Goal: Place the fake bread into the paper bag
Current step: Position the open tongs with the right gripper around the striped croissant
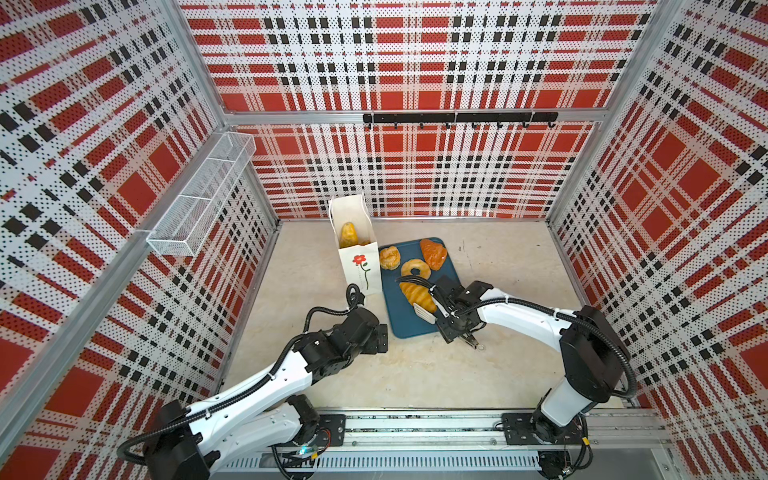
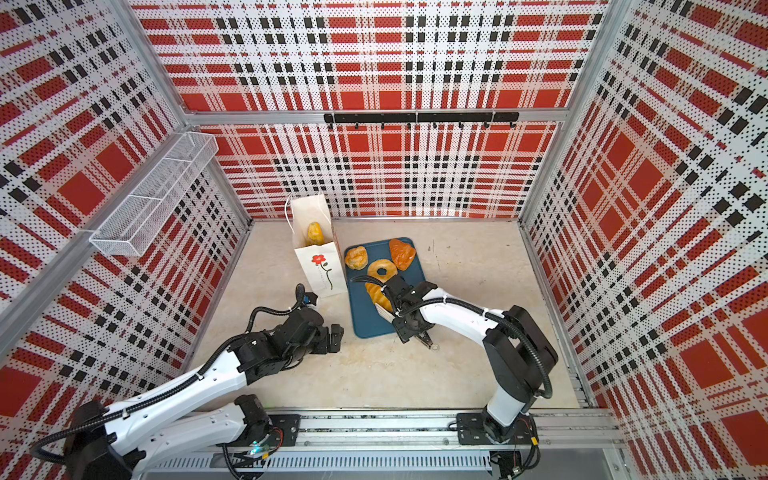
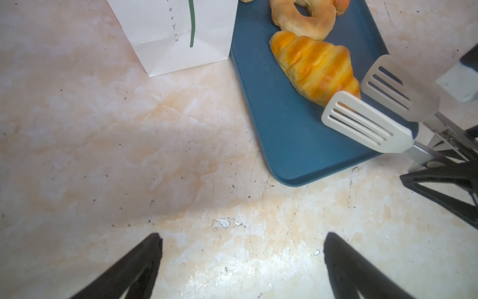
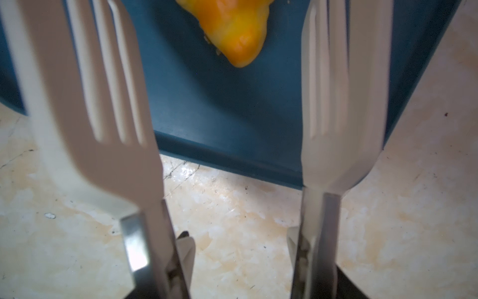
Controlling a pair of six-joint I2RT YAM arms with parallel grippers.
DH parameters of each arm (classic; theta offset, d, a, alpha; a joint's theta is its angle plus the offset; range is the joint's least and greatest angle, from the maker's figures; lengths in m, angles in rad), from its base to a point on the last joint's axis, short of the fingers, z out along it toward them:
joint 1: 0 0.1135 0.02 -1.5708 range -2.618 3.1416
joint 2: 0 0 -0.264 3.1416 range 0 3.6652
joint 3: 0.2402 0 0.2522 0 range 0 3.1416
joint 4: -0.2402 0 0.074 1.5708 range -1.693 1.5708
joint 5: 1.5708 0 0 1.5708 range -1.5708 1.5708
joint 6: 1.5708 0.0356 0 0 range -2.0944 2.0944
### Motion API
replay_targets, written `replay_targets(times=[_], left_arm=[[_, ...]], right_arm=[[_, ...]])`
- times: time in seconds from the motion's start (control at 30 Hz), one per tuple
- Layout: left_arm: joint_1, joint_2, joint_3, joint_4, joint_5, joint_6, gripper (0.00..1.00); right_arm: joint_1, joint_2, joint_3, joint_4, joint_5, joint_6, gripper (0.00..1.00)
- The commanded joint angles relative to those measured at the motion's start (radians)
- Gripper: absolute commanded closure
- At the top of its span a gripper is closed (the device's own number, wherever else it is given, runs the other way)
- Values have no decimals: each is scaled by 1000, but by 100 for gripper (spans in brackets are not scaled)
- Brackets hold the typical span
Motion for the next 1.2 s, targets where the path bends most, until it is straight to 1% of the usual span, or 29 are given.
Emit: replay_targets(times=[0.0, 0.2, 0.67, 1.17], left_arm=[[-6, 4, 11, 9, -34, -14, 1], [-22, 20, 28, 3, -53, -12, 1], [-35, 49, 41, 5, -52, -8, 1], [-49, 92, 76, 5, -59, -3, 1]], right_arm=[[4, 13, 40, 31, 3, -15, 34], [3, 54, 64, 29, 21, -17, 33], [-7, 116, 109, 58, 32, -28, 31], [-23, 171, 161, 63, 18, -68, 33]])
